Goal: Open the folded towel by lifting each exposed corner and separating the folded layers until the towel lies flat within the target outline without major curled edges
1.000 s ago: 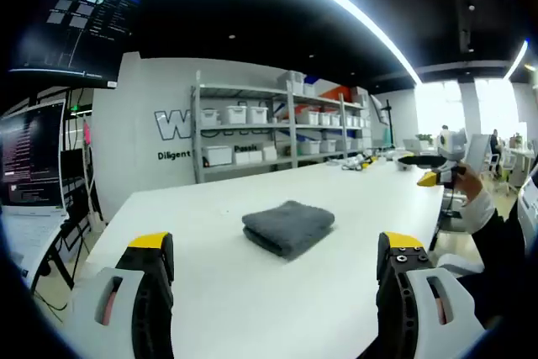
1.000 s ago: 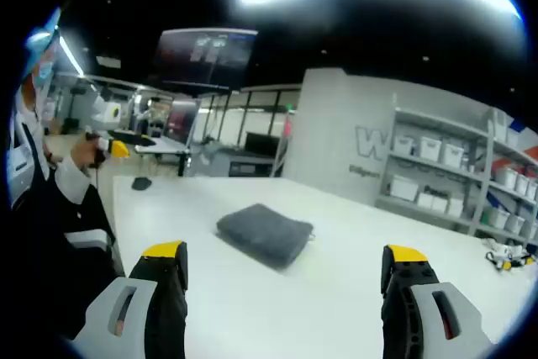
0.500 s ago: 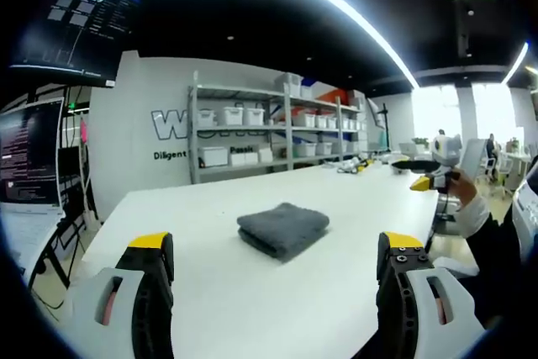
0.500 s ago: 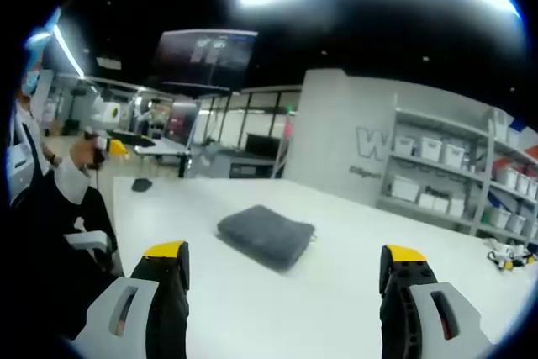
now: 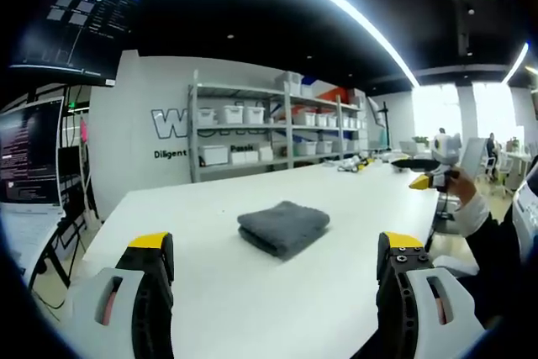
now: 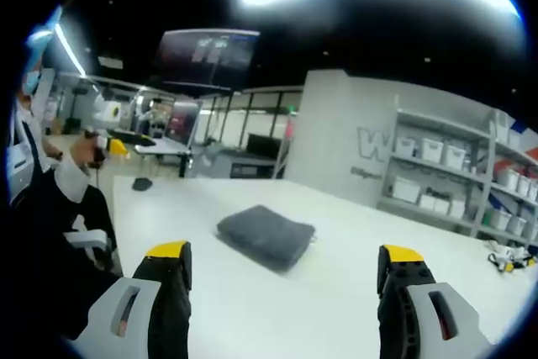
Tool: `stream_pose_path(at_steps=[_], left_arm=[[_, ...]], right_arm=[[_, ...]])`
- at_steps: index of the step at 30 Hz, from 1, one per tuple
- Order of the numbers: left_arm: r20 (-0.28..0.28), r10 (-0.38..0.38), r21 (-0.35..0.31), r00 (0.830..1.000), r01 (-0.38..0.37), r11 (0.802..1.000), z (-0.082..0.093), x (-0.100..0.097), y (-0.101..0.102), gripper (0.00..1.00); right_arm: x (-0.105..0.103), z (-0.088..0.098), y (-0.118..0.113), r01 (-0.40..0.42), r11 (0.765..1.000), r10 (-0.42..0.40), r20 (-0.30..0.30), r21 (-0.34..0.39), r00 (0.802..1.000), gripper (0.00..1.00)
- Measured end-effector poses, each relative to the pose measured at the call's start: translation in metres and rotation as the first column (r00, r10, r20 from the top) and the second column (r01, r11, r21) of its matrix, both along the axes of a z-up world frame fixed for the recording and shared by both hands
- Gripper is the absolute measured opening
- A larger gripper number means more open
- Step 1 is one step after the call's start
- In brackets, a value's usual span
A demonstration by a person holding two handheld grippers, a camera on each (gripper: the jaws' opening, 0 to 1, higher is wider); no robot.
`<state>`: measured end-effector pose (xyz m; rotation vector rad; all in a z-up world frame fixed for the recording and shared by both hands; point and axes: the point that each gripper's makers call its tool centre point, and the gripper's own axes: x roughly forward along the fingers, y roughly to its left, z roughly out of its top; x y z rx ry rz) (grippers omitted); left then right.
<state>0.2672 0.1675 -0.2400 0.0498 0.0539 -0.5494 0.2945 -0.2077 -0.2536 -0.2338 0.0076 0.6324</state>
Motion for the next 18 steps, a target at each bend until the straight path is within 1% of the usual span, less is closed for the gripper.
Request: stream_pose_path(at_steps=[18], left_arm=[[-0.014, 0.006, 0.006, 1.0, -0.006, 1.0, -0.0032, 0.0023, 0.0003, 1.0]], right_arm=[[0.0062, 0.0044, -0.0012, -0.001, 1.0, 0.001, 0.005, 0.009, 1.0, 0.91]])
